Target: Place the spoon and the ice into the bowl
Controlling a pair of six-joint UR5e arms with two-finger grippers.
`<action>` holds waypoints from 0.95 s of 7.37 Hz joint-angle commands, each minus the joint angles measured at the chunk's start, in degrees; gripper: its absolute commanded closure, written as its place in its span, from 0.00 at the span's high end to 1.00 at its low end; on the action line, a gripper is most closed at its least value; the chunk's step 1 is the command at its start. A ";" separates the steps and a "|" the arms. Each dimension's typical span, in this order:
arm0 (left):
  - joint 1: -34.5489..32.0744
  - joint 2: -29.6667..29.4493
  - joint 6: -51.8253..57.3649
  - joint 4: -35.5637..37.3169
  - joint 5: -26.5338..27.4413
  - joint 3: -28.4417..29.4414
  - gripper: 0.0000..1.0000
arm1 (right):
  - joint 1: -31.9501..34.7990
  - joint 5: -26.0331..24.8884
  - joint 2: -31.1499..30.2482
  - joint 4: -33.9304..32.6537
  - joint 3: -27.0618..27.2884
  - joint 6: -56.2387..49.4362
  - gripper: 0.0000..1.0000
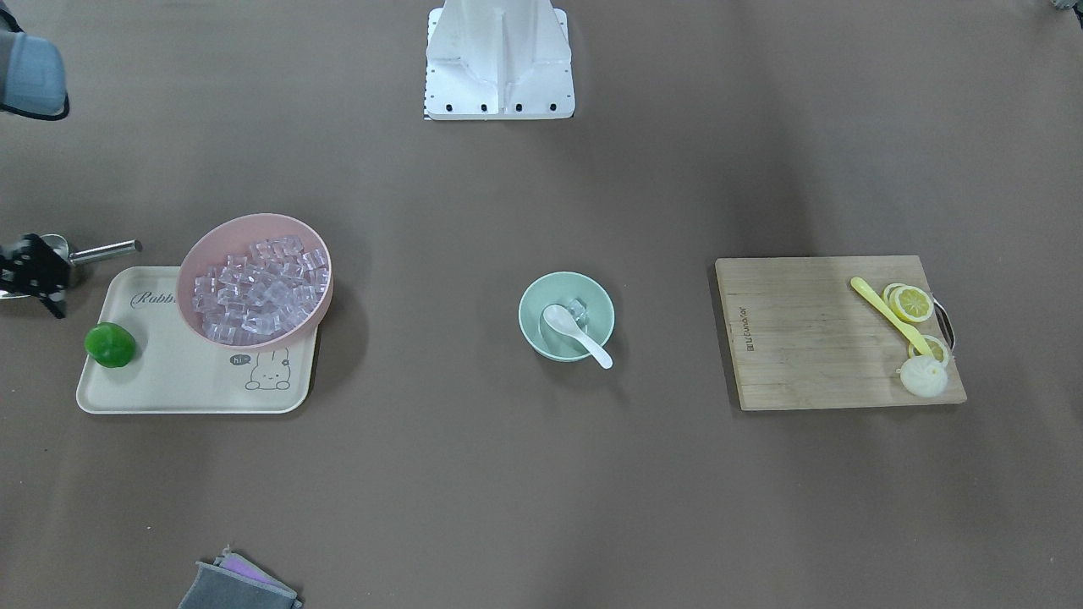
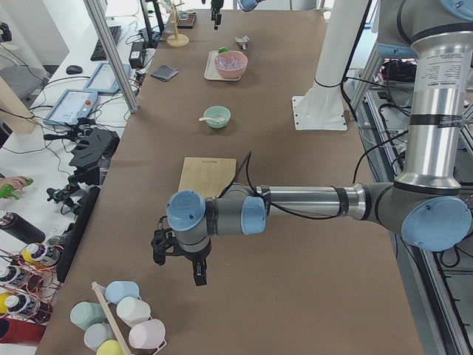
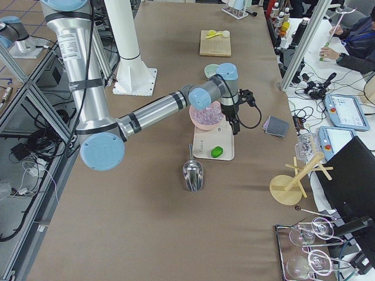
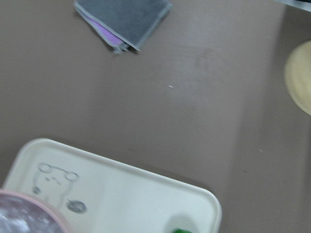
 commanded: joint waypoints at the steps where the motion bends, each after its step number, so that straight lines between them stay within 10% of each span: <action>1: 0.03 3.10 0.04 -2.39 -0.39 -3.66 0.99 | 9.34 6.20 -13.84 0.07 4.40 -13.42 1.00; 3: 0.20 4.52 0.04 -2.93 -0.30 -4.92 0.99 | 18.41 11.78 -23.26 0.33 5.46 -13.91 1.00; 7: 0.47 6.89 0.13 -5.82 -0.12 -6.06 0.99 | 20.11 6.17 -30.16 0.86 0.91 -16.29 1.00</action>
